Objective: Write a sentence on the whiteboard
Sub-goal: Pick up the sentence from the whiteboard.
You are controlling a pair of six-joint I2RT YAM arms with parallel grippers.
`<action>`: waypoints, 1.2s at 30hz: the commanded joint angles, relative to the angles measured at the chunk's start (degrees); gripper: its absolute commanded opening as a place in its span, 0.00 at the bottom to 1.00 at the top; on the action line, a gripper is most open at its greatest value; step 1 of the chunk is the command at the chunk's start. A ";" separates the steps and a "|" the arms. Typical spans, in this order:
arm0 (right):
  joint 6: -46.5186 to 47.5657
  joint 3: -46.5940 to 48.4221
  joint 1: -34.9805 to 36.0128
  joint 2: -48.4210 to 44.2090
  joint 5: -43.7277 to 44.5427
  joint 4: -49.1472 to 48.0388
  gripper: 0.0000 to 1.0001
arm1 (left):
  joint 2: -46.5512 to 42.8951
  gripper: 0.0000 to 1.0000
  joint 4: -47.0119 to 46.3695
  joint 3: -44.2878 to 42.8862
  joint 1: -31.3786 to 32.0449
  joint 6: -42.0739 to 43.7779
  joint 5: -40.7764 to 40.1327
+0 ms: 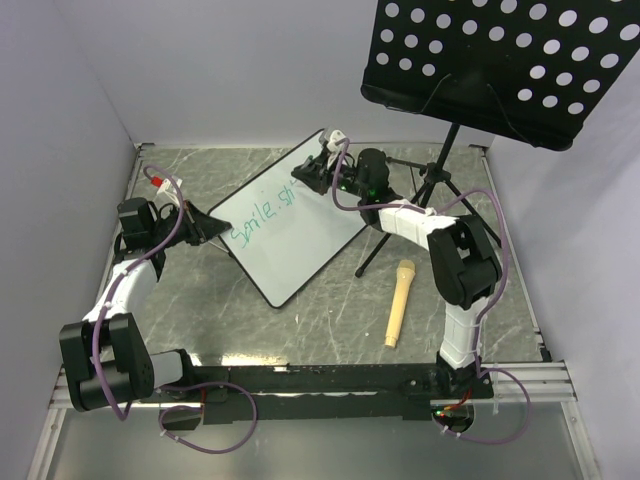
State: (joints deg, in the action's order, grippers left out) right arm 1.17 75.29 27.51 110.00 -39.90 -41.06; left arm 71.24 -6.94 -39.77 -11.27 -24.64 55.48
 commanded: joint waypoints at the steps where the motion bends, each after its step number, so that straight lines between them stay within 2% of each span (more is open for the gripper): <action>1: 0.50 1.71 0.18 1.19 -0.35 -1.04 0.00 | 1.27 0.01 3.86 0.75 0.81 16.56 -8.90; 28: 1.55 1.44 0.53 3.30 0.35 0.10 0.00 | 1.09 0.01 3.95 0.75 0.90 16.64 -8.81; 36: 1.73 -1.63 0.53 1.63 0.26 -1.22 0.00 | 1.27 0.01 3.78 0.66 0.90 16.38 -9.16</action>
State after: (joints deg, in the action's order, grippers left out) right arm 1.58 75.24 27.68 112.46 -39.86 -40.38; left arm 71.33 -6.13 -39.79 -11.35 -24.64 55.20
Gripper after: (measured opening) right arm 0.190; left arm 0.070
